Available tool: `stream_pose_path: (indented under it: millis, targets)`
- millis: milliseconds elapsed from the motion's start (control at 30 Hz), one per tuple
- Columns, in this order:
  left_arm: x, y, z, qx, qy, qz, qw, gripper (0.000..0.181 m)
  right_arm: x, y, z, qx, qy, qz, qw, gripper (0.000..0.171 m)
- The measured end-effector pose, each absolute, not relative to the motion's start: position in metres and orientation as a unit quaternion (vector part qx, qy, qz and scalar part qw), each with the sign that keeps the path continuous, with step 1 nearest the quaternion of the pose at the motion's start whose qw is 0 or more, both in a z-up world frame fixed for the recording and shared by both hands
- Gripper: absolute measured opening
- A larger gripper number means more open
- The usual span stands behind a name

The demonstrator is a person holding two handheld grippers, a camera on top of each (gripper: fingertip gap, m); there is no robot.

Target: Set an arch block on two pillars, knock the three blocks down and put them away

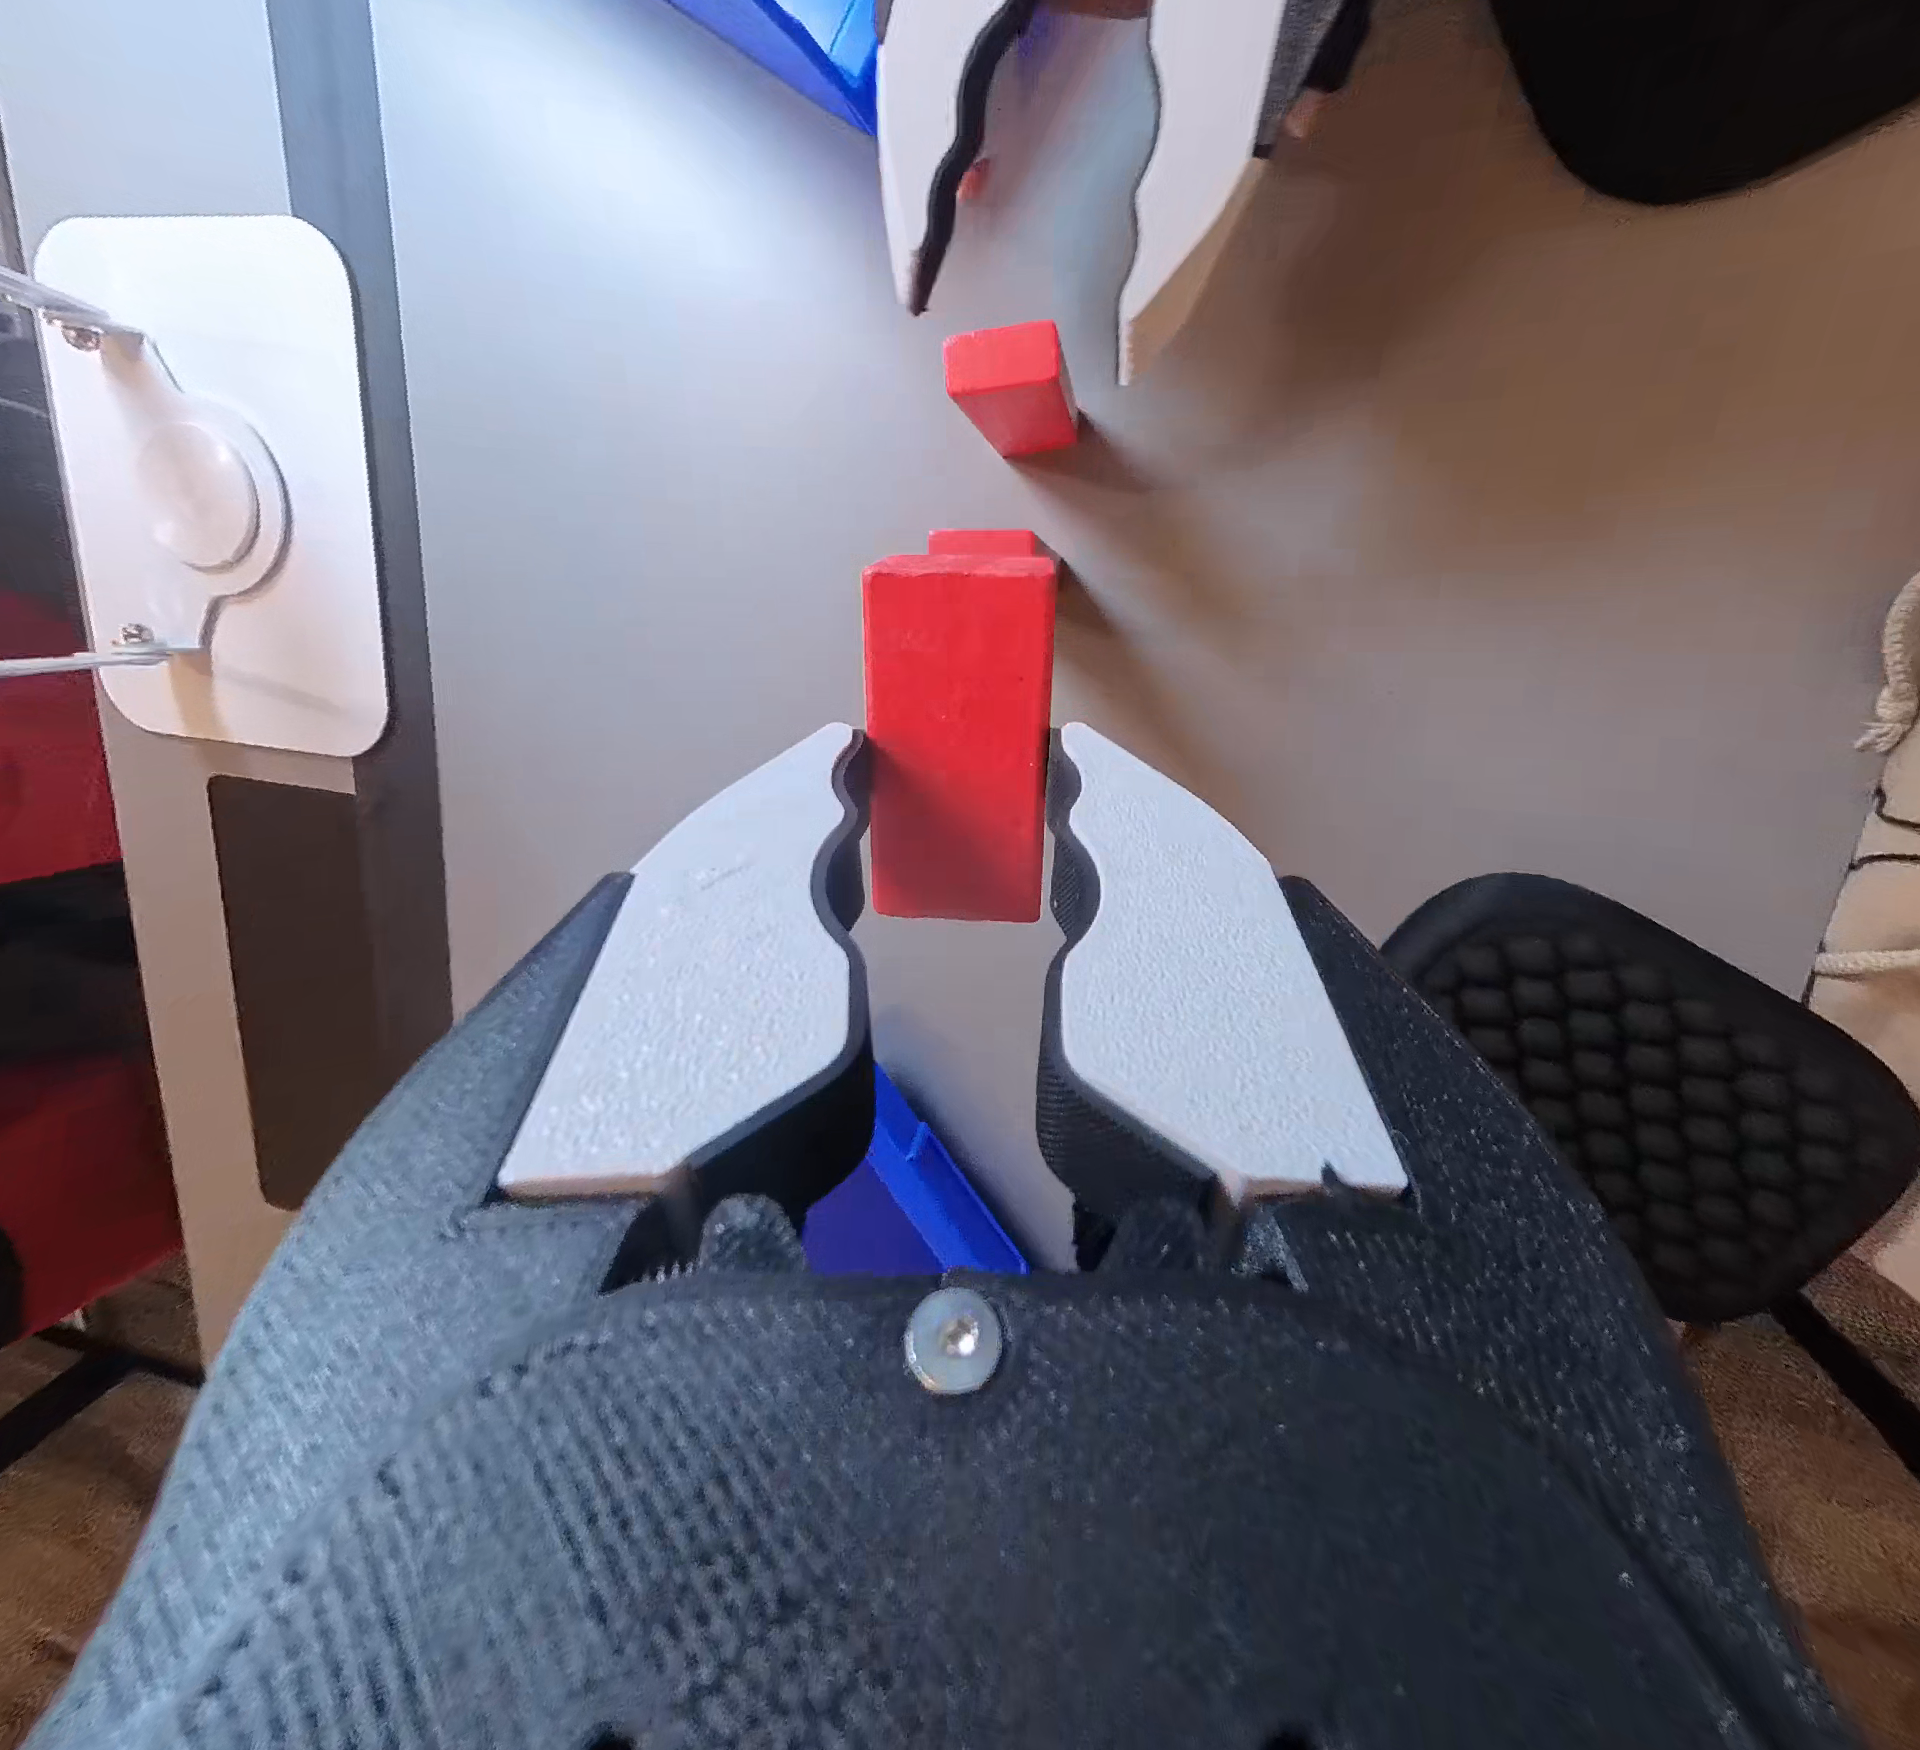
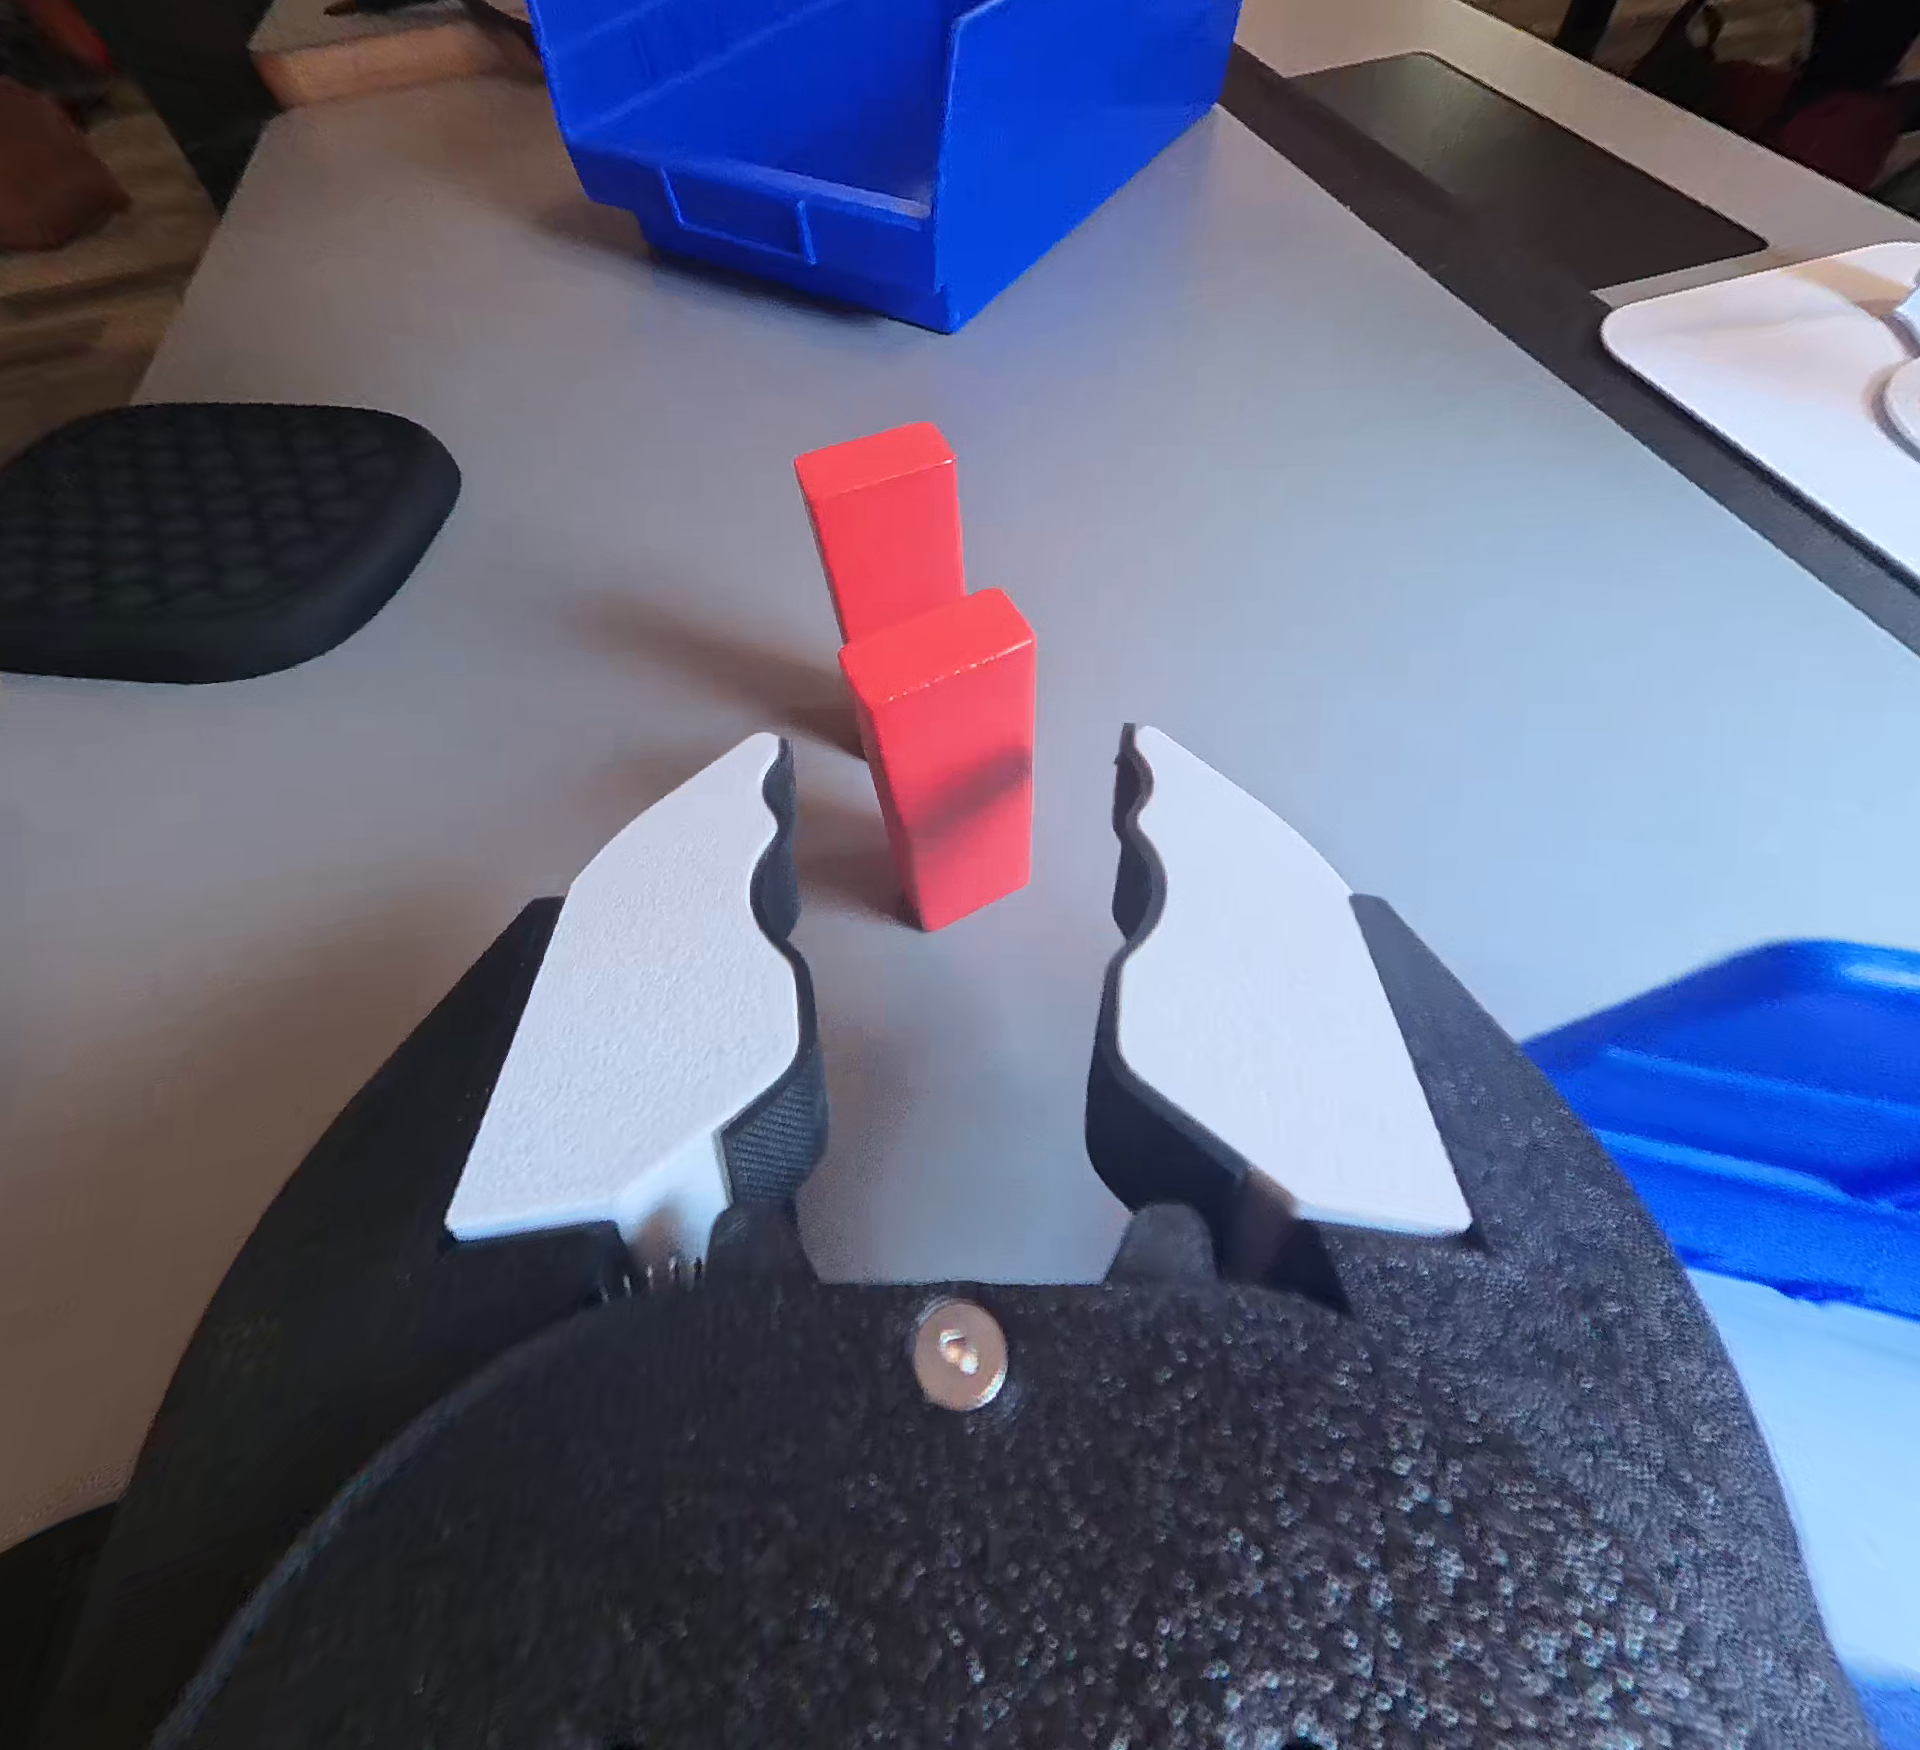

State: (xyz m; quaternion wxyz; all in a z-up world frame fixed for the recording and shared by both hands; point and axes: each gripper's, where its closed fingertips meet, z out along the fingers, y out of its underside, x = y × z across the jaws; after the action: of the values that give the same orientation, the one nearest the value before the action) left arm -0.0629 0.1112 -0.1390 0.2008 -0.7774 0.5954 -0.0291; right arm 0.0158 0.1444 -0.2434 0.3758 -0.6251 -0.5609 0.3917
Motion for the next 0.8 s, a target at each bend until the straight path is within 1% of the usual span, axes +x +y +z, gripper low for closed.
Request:
stream_pose_path:
  millis: [100,300,533,800]
  targets:
    - [-0.075,0.099,-0.142,-0.779,0.592,-0.031,0.206,0.033,0.009,0.144,-0.247,-0.616,-0.567,0.402,0.370,0.052]
    - [-0.081,0.081,-0.155,-0.779,0.592,-0.043,0.204,0.033,0.009,0.145,-0.249,-0.608,-0.561,0.410,0.384,0.033]
    - [-0.077,0.068,-0.177,-0.772,0.604,-0.055,0.192,0.033,0.007,0.149,-0.248,-0.607,-0.550,0.398,0.413,0.033]
    - [-0.081,0.072,-0.179,-0.777,0.597,-0.052,0.194,0.033,0.008,0.152,-0.248,-0.616,-0.536,0.387,0.428,0.033]
